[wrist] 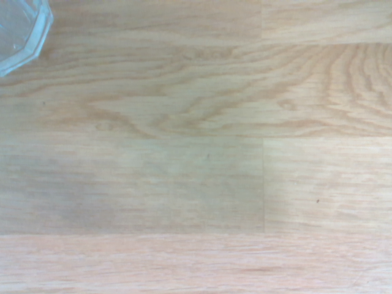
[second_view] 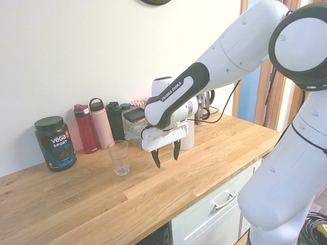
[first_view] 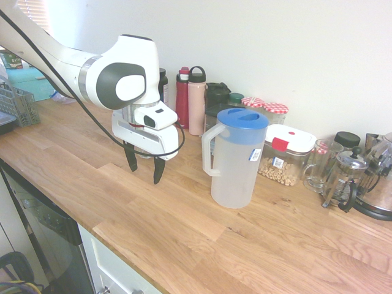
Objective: Pour me some water
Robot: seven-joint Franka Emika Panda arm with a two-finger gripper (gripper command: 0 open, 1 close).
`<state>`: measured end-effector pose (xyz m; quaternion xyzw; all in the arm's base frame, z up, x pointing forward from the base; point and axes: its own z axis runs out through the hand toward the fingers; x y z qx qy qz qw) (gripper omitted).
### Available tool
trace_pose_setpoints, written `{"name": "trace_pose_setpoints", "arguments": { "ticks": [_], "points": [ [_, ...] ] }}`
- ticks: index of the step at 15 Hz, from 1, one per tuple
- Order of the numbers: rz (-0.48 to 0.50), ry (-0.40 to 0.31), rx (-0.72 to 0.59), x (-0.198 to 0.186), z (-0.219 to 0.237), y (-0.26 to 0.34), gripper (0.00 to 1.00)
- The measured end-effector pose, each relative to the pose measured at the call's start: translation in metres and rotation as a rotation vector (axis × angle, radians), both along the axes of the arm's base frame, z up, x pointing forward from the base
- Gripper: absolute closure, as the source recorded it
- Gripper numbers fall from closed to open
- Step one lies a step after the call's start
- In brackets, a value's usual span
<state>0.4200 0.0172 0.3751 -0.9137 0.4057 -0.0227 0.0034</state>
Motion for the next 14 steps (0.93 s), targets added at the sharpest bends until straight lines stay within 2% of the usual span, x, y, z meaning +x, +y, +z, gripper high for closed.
{"name": "trace_pose_setpoints", "arguments": {
  "ticks": [3, 5, 10, 14],
  "points": [
    [0.006, -0.009, -0.003, 0.003, 0.004, 0.0, 0.0],
    [-0.007, -0.052, -0.006, 0.013, 0.027, -0.004, 0.0],
    [-0.174, -0.179, -0.066, 0.018, 0.15, -0.028, 0.0],
    [-0.279, -0.223, -0.086, -0.001, 0.218, -0.067, 0.0]
  ]
}}
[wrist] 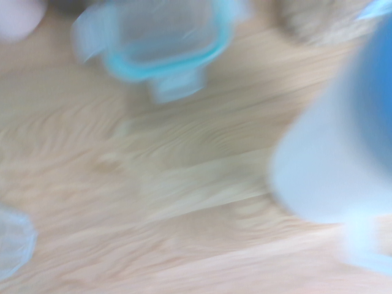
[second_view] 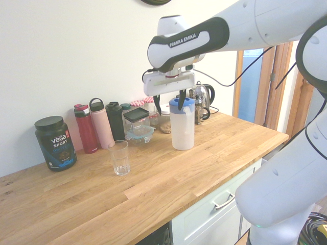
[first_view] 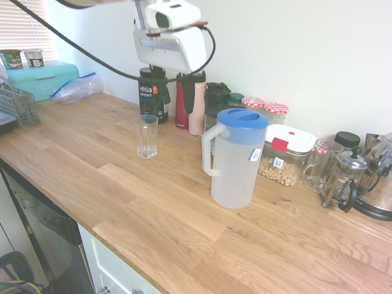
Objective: Pour me some water
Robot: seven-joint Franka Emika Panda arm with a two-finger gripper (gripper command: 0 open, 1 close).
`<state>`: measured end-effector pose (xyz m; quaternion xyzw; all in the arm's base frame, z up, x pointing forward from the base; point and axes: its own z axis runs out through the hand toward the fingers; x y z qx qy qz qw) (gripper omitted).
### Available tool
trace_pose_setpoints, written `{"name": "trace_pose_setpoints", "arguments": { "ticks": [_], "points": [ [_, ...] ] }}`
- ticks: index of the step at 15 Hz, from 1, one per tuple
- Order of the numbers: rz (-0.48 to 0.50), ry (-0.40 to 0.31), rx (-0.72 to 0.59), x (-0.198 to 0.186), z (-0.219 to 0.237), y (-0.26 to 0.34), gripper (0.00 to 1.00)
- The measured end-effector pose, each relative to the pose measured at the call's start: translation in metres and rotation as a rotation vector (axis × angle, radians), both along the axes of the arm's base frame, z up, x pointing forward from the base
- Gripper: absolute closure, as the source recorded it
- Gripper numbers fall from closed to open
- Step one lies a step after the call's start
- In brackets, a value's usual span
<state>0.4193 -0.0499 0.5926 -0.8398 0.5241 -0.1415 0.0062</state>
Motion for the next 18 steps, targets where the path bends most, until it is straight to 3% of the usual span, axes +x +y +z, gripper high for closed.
{"name": "trace_pose_setpoints", "arguments": {
  "ticks": [4, 8, 11, 14, 15, 18],
  "points": [
    [-0.093, -0.004, 0.012, -0.021, 0.014, -0.044, 0.0],
    [-0.139, 0.023, 0.061, -0.024, -0.019, -0.075, 0.0],
    [-0.145, 0.04, 0.077, -0.012, -0.053, -0.085, 0.0],
    [-0.101, 0.008, 0.082, 0.001, -0.073, -0.094, 0.0],
    [-0.091, -0.001, 0.078, 0.005, -0.077, -0.097, 1.0],
    [-0.076, -0.002, 0.072, 0.013, -0.086, -0.096, 1.0]
  ]
}}
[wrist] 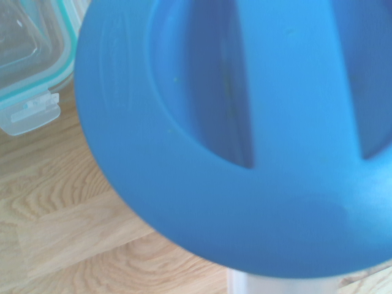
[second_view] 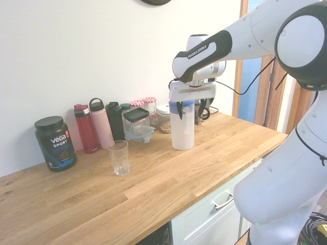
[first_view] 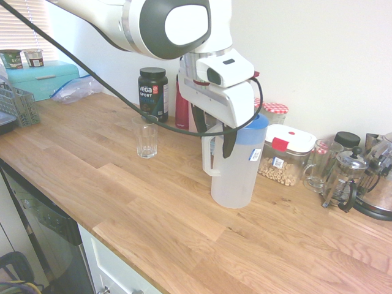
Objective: Pour me some water
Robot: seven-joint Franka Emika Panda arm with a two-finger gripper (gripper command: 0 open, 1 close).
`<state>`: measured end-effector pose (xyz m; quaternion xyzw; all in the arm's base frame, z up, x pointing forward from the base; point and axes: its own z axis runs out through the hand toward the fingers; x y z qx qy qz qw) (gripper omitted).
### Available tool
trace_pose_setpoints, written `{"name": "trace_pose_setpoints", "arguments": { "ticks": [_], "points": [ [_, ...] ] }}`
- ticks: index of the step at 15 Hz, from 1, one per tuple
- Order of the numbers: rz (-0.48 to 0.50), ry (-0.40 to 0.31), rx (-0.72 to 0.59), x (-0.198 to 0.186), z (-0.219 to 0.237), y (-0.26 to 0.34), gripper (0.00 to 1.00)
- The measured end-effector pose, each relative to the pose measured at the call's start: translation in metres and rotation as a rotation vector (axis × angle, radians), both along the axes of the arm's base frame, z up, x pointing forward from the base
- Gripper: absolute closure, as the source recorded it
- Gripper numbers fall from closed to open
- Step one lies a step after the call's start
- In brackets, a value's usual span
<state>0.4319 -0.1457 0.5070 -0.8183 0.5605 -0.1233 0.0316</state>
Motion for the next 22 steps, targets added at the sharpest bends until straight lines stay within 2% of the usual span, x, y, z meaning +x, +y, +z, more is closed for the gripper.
{"name": "trace_pose_setpoints", "arguments": {
  "ticks": [11, 22],
  "points": [
    [0.036, 0.001, -0.015, 0.024, -0.001, 0.013, 1.0],
    [0.028, 0.009, -0.012, 0.025, -0.004, 0.009, 1.0]
  ]
}}
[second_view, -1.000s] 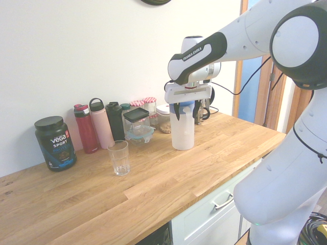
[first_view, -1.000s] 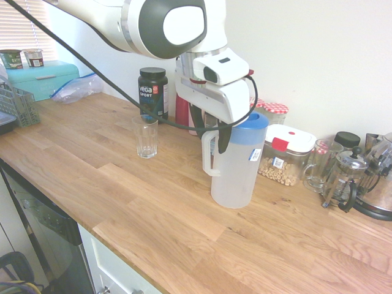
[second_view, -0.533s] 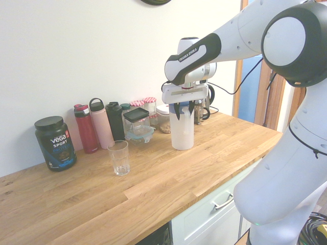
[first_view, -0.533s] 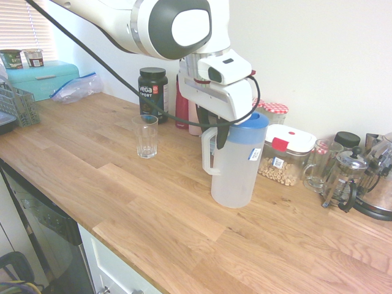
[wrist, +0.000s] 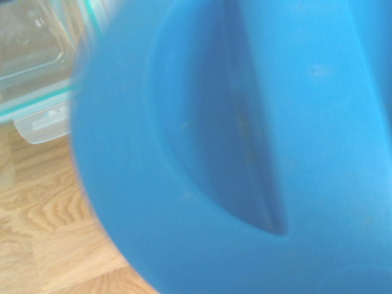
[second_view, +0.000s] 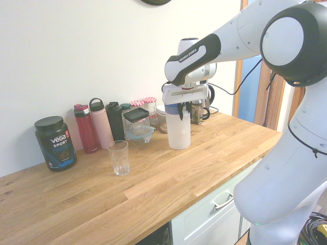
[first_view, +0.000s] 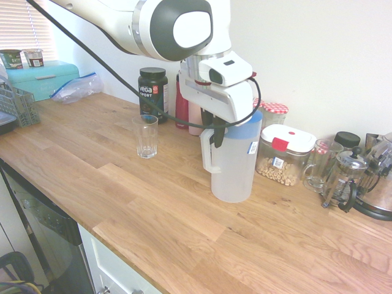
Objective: Pour me some water
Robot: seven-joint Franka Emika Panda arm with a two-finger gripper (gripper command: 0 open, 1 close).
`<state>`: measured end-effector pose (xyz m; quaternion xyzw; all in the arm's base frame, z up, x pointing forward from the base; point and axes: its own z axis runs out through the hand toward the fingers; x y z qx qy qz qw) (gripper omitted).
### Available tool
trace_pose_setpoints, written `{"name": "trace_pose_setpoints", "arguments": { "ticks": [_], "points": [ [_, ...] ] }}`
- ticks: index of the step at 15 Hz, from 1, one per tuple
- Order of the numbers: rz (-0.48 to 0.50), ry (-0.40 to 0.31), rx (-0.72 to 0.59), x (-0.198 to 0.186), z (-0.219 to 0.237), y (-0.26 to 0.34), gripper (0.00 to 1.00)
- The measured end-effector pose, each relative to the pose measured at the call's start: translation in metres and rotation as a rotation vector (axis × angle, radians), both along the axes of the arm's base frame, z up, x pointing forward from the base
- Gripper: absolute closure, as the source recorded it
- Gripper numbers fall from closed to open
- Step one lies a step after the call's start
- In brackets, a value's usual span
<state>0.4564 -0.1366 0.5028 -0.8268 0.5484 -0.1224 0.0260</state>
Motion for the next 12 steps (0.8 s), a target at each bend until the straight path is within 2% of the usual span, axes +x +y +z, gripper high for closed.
{"name": "trace_pose_setpoints", "arguments": {
  "ticks": [3, 6, 10, 12],
  "points": [
    [-0.002, -0.01, -0.002, -0.001, 0.012, -0.005, 1.0],
    [0.06, -0.048, -0.014, -0.011, 0.058, -0.002, 1.0],
    [0.3, -0.063, -0.005, -0.031, 0.121, 0.04, 1.0],
    [0.425, -0.056, -0.024, -0.028, 0.133, 0.07, 1.0]
  ]
}}
